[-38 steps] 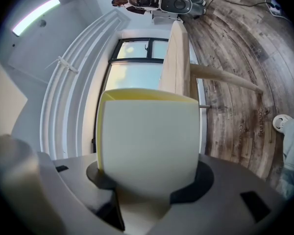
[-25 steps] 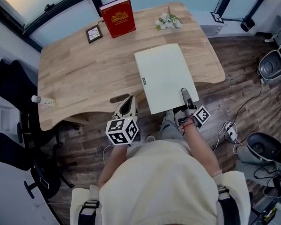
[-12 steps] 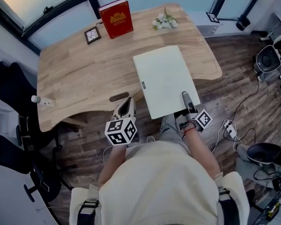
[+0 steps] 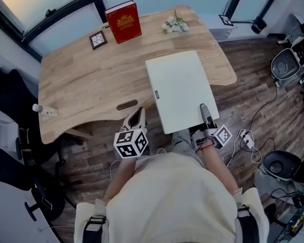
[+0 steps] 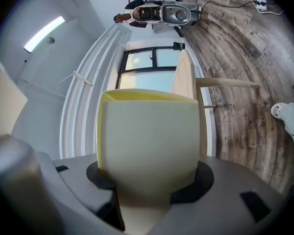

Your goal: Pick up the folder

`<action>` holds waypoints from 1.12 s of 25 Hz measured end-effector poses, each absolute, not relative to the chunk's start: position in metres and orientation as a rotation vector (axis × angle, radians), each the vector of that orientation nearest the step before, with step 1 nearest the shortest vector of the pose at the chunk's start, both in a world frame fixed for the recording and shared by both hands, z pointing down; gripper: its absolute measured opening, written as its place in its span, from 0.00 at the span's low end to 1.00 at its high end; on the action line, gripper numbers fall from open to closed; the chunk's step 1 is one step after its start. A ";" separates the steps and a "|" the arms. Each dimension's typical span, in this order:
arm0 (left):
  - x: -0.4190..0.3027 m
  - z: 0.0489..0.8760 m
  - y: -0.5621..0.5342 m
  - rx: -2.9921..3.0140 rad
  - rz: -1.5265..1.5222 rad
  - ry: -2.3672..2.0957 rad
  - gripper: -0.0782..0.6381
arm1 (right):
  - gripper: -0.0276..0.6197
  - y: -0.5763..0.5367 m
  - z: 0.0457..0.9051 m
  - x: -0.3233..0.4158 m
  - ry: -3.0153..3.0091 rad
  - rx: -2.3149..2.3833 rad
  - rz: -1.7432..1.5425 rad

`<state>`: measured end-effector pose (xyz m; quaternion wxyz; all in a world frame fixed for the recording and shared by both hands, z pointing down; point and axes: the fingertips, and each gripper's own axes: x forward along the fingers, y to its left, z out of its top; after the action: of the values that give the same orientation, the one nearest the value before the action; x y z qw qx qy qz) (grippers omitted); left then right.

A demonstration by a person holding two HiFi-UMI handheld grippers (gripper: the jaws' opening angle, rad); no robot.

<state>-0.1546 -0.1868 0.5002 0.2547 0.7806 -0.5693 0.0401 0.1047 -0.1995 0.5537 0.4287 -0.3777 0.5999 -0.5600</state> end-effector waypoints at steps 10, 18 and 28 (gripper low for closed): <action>-0.152 0.499 -0.184 2.133 0.111 -1.536 0.14 | 0.47 -0.185 0.532 0.106 1.522 -0.930 -1.367; -0.154 0.498 -0.180 2.130 0.104 -1.548 0.14 | 0.47 -0.176 0.517 0.110 1.503 -0.883 -1.337; -0.151 0.496 -0.181 2.126 0.097 -1.545 0.14 | 0.47 -0.174 0.520 0.114 1.488 -0.908 -1.336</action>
<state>-0.1514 -0.1809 0.4964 0.2533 0.7821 -0.5683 0.0357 0.1136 -0.1743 0.5198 0.4552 -0.3681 0.6034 -0.5415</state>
